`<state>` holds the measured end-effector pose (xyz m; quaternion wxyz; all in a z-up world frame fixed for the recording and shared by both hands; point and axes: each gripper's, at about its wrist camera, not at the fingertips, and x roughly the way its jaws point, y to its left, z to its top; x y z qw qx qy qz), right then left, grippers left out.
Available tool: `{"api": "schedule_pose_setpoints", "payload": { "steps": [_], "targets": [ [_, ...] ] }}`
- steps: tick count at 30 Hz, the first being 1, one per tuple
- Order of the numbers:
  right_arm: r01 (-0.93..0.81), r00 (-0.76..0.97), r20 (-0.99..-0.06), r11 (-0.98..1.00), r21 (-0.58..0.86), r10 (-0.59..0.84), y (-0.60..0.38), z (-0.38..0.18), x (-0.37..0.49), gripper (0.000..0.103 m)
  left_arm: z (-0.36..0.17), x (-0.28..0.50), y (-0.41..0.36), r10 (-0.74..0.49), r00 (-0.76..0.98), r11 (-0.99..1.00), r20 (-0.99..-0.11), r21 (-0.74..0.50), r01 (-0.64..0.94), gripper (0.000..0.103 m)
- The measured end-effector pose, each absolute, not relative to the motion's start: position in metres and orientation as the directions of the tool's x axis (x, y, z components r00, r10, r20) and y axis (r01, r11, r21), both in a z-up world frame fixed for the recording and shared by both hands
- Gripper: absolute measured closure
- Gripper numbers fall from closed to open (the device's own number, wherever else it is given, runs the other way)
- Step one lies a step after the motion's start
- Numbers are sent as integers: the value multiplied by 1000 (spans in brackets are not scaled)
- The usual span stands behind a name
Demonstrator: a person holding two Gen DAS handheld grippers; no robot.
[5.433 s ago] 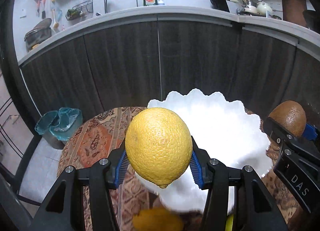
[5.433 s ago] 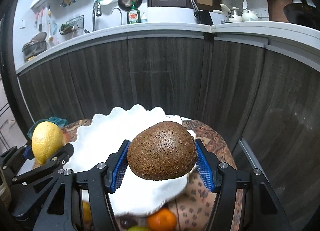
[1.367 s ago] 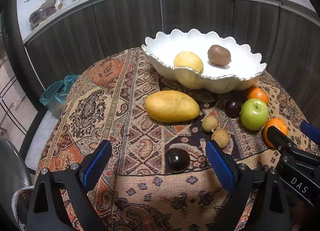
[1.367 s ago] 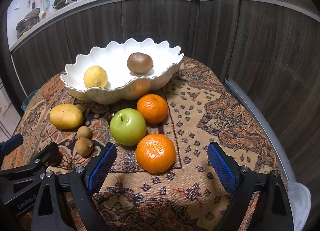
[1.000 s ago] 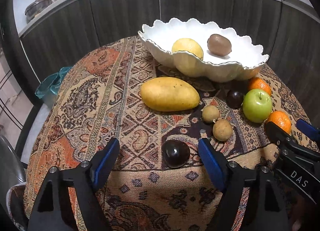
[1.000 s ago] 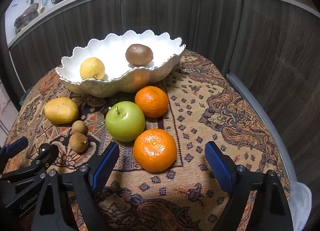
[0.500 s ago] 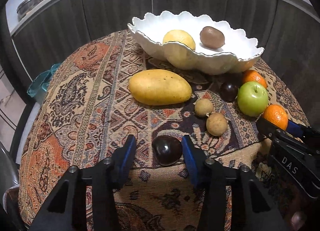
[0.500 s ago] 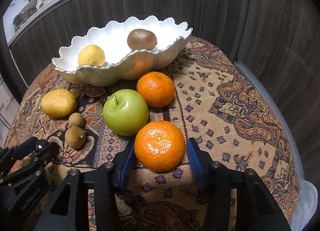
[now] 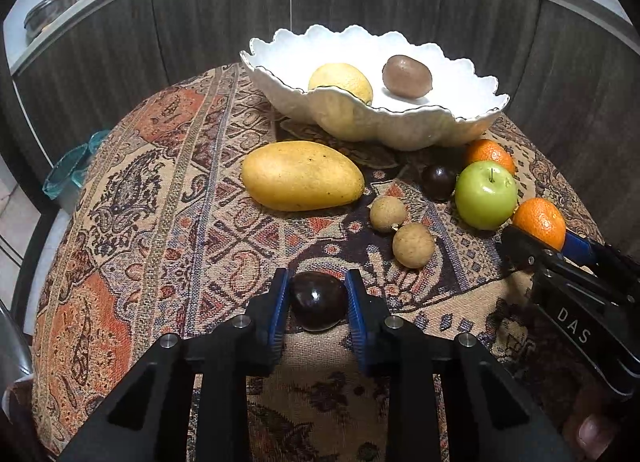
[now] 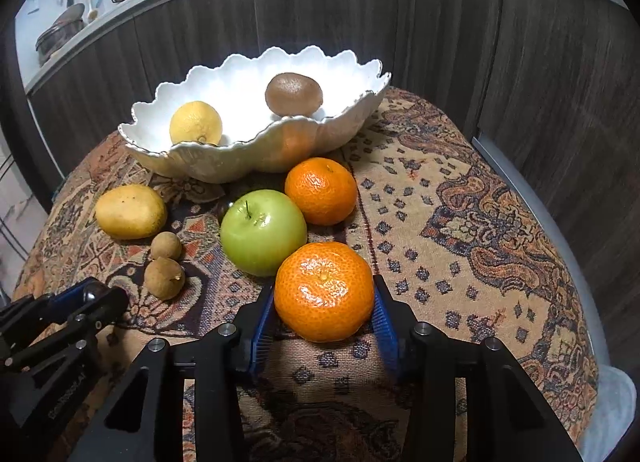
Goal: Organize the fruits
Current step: 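Close the left tool on the dark plum while the right tool grasps a mandarin, then carry the plum and mandarin over the white bowl and open both tools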
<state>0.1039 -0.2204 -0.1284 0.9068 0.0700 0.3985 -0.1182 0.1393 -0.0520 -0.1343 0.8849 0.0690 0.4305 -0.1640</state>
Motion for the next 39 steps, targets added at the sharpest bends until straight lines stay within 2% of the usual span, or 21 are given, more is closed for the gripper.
{"api": "schedule_pose_setpoints", "payload": {
  "steps": [22, 39],
  "targets": [
    [263, 727, -665, 964, 41, -170, -216, -89, 91, 58, -87, 137, -56, -263, 647, 933, -715, -18, 360, 75],
    [248, 786, -594, 968, 48, -172, -226, -47, 111, 58, -41, 172, -75, -300, 707, 927, -640, -22, 374, 75]
  ]
}}
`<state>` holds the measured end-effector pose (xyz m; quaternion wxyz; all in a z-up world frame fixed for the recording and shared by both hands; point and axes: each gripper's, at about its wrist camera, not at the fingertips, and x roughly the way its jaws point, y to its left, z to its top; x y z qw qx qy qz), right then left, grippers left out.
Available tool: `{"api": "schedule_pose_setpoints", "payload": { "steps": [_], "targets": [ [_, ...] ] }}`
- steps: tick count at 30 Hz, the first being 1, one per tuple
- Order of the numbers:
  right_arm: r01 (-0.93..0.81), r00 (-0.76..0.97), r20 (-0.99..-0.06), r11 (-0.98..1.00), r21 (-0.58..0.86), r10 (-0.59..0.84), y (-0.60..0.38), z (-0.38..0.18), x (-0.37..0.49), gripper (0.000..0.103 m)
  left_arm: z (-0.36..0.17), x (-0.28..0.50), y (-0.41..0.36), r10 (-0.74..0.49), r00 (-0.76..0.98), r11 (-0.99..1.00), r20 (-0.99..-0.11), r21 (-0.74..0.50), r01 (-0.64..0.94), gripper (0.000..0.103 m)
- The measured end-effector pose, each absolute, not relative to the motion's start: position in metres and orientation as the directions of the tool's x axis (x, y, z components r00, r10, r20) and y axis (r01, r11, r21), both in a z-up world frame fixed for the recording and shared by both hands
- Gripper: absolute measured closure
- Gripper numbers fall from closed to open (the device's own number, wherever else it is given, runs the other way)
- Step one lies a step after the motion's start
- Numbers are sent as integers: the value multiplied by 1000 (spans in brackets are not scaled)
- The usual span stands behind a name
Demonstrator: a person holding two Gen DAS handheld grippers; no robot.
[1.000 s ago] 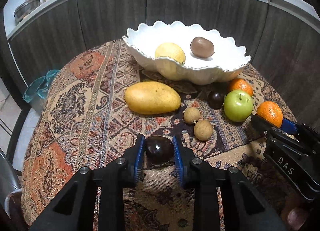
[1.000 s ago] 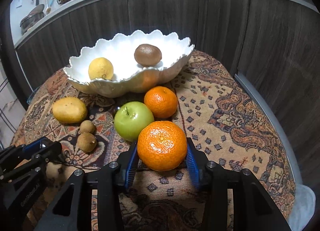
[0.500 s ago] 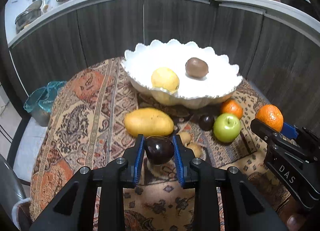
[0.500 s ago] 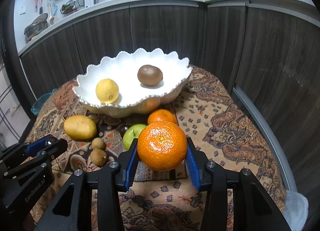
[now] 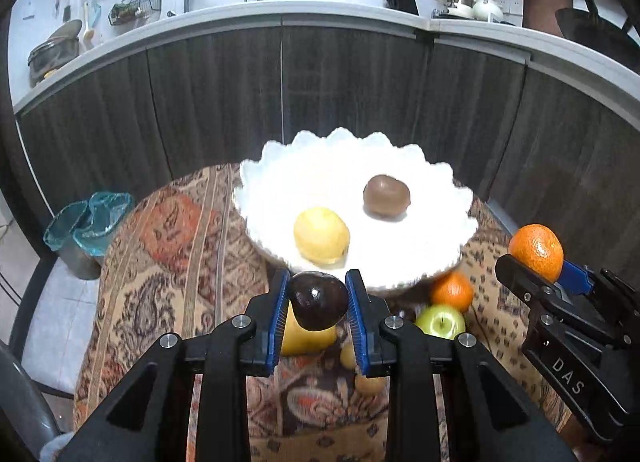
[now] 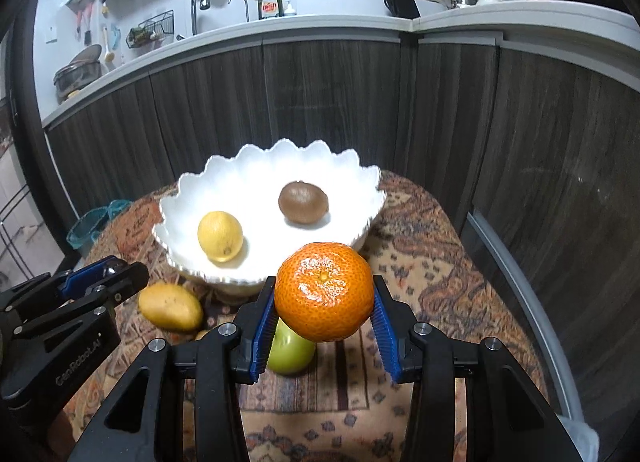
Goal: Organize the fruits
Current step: 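Carry the plum and mandarin over the white bowl and open both tools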
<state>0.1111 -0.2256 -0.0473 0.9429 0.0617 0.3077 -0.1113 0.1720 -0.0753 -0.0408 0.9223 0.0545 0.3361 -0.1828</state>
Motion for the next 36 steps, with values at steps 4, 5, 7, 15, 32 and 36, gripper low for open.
{"api": "schedule_pose_setpoints", "payload": {
  "steps": [4, 5, 7, 15, 32, 36],
  "targets": [
    [249, 802, -570, 968, 46, -179, -231, -36, 123, 58, -31, 186, -82, -298, 721, 927, -625, -11, 374, 75],
    [248, 805, -566, 968, 47, -179, -233, -34, 127, 58, -29, 191, -84, -297, 725, 927, -622, -7, 374, 75],
    [247, 809, -559, 968, 46, -180, -235, -30, 134, 58, -27, 198, -87, -299, 727, 928, -618, -9, 373, 75],
    [253, 812, -551, 967, 34, -193, -245, -24, 169, 58, -24, 232, -94, -285, 743, 933, -605, 3, 360, 75],
    [237, 778, -606, 971, 33, -170, -247, -51, 221, 58, -59, 280, -99, -257, 711, 940, -655, 0, 340, 74],
    [238, 765, -624, 970, 42, -161, -248, -59, 223, 58, -61, 281, -99, -263, 708, 937, -656, 2, 350, 74]
  ]
}}
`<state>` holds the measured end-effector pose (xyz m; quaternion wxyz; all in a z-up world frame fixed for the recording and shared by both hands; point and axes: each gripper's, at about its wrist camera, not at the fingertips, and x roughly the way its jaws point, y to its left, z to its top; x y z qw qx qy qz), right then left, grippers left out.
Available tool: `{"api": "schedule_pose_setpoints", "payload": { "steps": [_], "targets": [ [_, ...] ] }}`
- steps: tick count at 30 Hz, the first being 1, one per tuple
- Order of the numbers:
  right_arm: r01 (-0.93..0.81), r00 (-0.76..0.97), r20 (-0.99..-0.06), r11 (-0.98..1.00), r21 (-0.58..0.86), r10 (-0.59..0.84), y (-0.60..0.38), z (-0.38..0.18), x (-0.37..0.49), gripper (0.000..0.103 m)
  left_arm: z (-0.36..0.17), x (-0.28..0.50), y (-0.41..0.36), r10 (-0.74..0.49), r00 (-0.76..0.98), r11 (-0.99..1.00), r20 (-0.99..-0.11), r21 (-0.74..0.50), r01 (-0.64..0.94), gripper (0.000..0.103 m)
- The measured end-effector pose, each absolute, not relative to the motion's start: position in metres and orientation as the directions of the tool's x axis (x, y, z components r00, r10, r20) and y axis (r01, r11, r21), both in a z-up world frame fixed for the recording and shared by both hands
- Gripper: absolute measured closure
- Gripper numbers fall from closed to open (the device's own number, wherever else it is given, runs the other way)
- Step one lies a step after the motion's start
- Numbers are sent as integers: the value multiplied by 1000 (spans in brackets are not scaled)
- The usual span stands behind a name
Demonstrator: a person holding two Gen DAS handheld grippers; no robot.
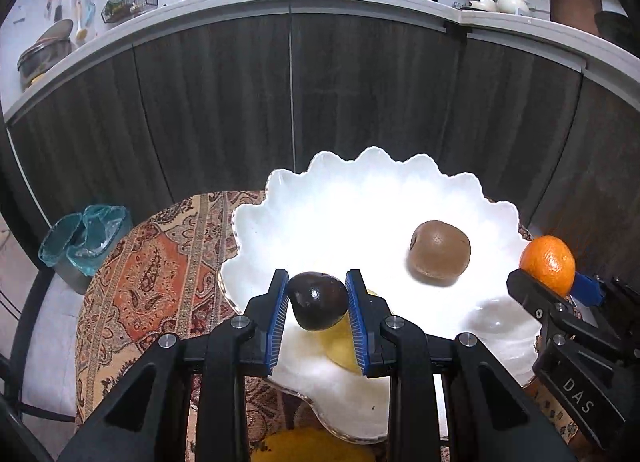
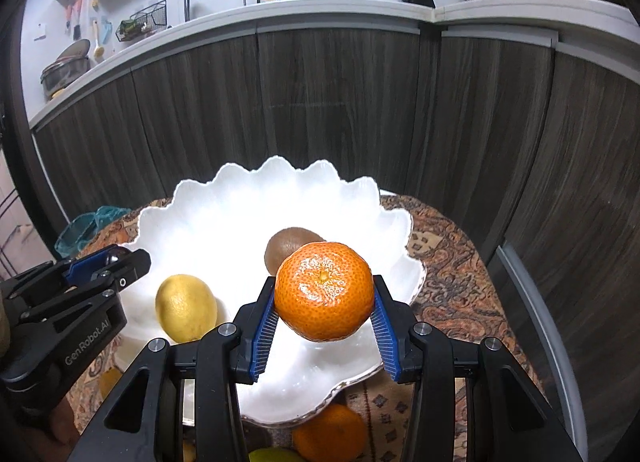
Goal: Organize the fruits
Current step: 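Carry the plum and mandarin over the white bowl and open both tools, then withdraw both tools from the bowl toward the remaining fruit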
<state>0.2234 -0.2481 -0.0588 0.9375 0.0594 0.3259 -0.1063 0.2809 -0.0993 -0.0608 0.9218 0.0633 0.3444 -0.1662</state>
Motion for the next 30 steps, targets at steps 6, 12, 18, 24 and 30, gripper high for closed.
{"api": "schedule_pose_setpoints", "payload": {
  "steps": [6, 12, 18, 24, 30],
  "targets": [
    [240, 756, -636, 969, 50, -154, -249, -60, 223, 56, -58, 278, -100, -247, 724, 939, -643, 26, 344, 49],
    [295, 783, -582, 955, 32, -222, -252, -49, 212, 18, -55, 271, -97, -215, 752, 946, -623, 58, 318, 28],
    [325, 793, -553, 945, 27, -257, -256, -44, 198, 18, -44, 256, -95, -192, 792, 951, -580, 90, 297, 7],
    [342, 802, -524, 940, 9, -287, -258, -34, 185, 14, -40, 248, -96, -192, 791, 948, -581, 98, 302, 5],
    [324, 812, -515, 946, 5, -275, -254, -26, 176, 14, -33, 241, -91, -180, 788, 955, -589, 89, 285, 5]
  ]
}}
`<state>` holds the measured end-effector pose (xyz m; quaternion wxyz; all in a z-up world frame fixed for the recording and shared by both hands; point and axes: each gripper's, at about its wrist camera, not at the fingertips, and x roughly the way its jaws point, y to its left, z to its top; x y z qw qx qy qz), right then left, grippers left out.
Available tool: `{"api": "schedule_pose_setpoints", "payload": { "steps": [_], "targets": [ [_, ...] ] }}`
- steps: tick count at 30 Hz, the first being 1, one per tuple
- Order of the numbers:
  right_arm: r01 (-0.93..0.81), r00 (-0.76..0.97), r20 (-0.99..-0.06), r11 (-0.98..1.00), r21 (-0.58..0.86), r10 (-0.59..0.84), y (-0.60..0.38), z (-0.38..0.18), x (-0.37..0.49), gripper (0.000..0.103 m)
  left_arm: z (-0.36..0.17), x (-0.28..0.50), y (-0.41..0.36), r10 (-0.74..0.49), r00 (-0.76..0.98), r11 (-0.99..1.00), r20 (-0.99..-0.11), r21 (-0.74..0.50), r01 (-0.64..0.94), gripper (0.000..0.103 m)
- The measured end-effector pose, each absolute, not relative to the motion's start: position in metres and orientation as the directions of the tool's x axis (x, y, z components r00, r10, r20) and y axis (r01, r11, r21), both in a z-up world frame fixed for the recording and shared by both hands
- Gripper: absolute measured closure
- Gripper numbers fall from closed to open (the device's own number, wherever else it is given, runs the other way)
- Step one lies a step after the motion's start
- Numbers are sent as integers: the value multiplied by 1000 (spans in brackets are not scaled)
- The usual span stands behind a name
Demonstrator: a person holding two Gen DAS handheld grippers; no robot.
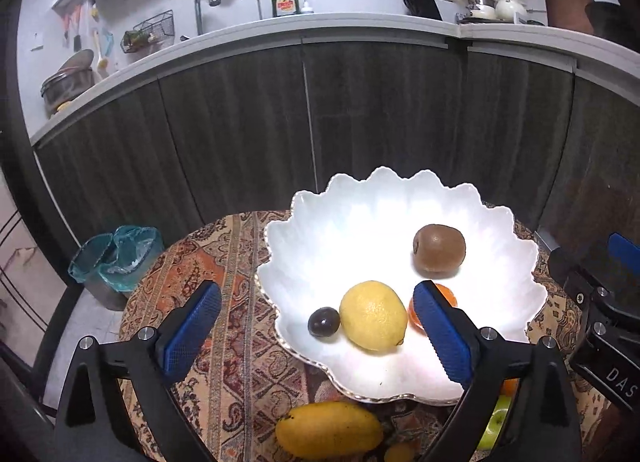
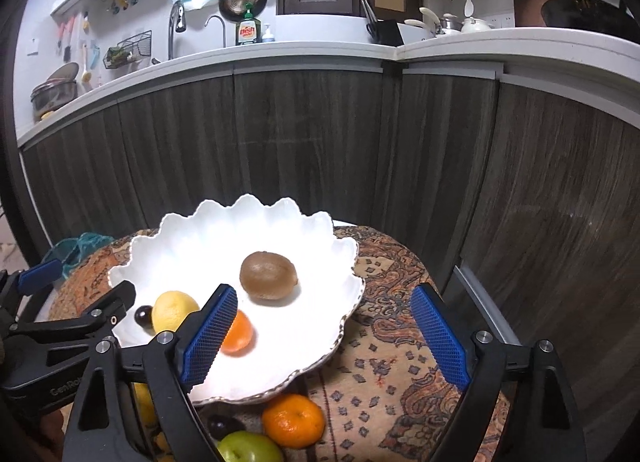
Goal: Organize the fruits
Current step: 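Withdraw both tools from the bowl toward the remaining fruit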
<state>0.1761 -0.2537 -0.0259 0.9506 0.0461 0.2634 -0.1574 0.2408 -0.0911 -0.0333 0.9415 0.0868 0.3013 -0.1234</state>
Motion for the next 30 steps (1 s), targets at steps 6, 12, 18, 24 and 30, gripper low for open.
{"api": "schedule_pose_setpoints", "payload": {
  "steps": [6, 12, 18, 24, 30],
  "targets": [
    [324, 813, -519, 946, 27, -264, -251, -20, 166, 14, -27, 224, -83, -182, 792, 958, -583, 76, 276, 3],
    [313, 813, -528, 949, 40, -245, -242, -18, 151, 14, -24, 207, -72, -178, 791, 962, -585, 65, 264, 3],
    [301, 814, -529, 953, 30, -240, -234, -17, 138, 14, -23, 190, -60, -182, 796, 968, -578, 34, 247, 3],
    [297, 813, -528, 955, 14, -245, -231, -17, 127, 14, -23, 172, -56, -190, 803, 970, -565, 21, 244, 3],
    [303, 802, -544, 953, 14, -246, -236, -26, 114, 14, -35, 158, -60, -202, 791, 966, -578, 18, 259, 3]
  ]
}}
